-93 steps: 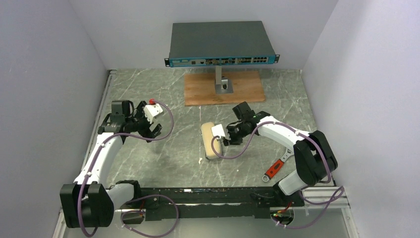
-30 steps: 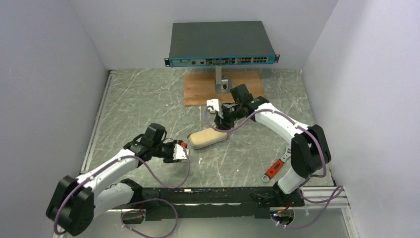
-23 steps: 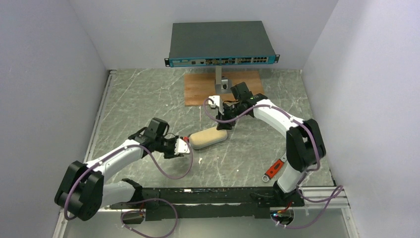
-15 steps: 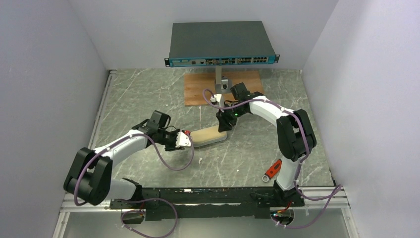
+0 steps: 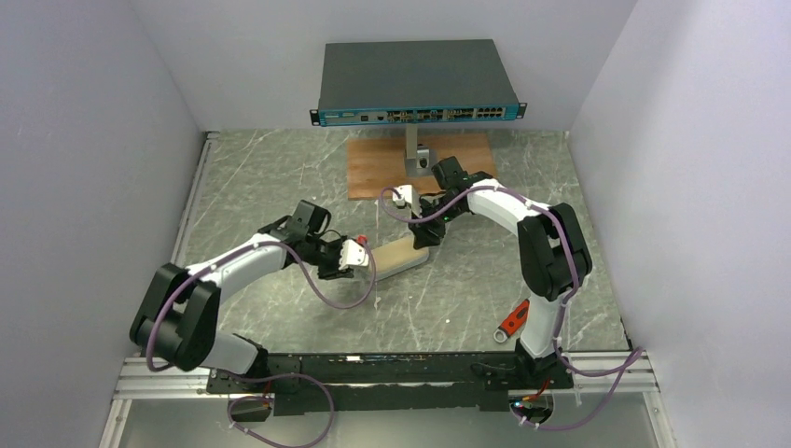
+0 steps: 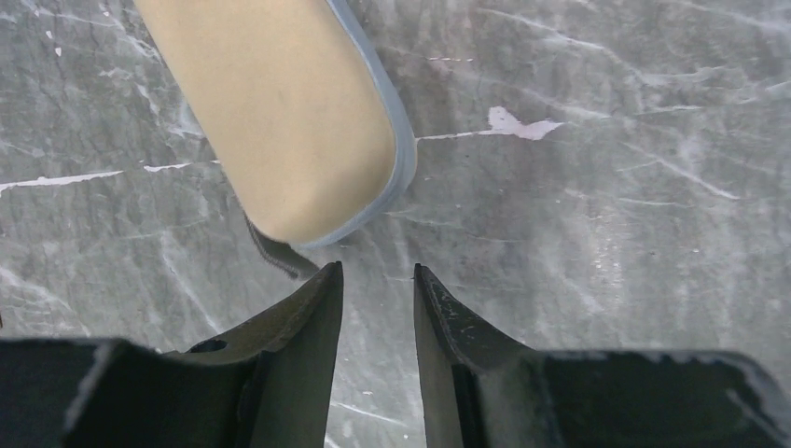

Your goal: Open the umbrella

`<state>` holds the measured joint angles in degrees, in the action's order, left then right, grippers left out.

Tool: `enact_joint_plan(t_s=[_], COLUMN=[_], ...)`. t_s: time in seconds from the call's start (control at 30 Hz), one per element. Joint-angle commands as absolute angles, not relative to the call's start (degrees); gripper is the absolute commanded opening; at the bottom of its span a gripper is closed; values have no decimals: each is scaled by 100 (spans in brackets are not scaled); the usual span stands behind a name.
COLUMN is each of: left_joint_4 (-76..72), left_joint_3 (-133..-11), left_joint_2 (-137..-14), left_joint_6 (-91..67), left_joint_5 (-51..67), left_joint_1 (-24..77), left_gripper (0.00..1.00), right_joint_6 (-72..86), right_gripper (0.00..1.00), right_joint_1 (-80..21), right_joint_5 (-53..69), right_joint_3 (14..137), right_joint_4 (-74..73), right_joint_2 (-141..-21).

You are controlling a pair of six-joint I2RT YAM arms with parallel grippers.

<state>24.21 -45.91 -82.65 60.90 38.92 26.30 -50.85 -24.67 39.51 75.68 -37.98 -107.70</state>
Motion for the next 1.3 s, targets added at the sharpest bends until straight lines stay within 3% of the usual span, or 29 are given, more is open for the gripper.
enact_joint_plan(t_s=[0.0, 0.17, 0.43, 0.57, 1.0, 1.27], left_joint_4=[2148, 1775, 1320, 137, -1764, -1752], left_joint_3=[-4119, -3704, -3912, -3364, -3024, -3481], left_joint_2=[-7433, -6912, -6794, -6739, -7964, -8628], left_joint_6=[5529, 4966, 3775, 2992, 2291, 2606], left_joint_5=[4124, 4048, 4052, 3568, 2918, 2773], left_joint_1=[2678, 2692, 3536, 4041, 4201, 3932], left_gripper=[40, 40, 37, 35, 31, 28], right_joint_6=[-7204, -8741, -8703, -8886, -9463, -9809], right_gripper=[46, 47, 48, 47, 45, 44], right_joint_1=[-2391, -2318, -2137, -1924, -1814, -1808], right_joint_5=[3412, 3370, 3164, 3085, 3158, 3243], right_joint_3=[7286, 6689, 6828, 6793, 6461, 6256], right_joint_4=[-4055, -4172, -4265, -4267, -3995, -3782], right_joint_2=[-10810, -10339, -10440, -10425, -10344, -10292])
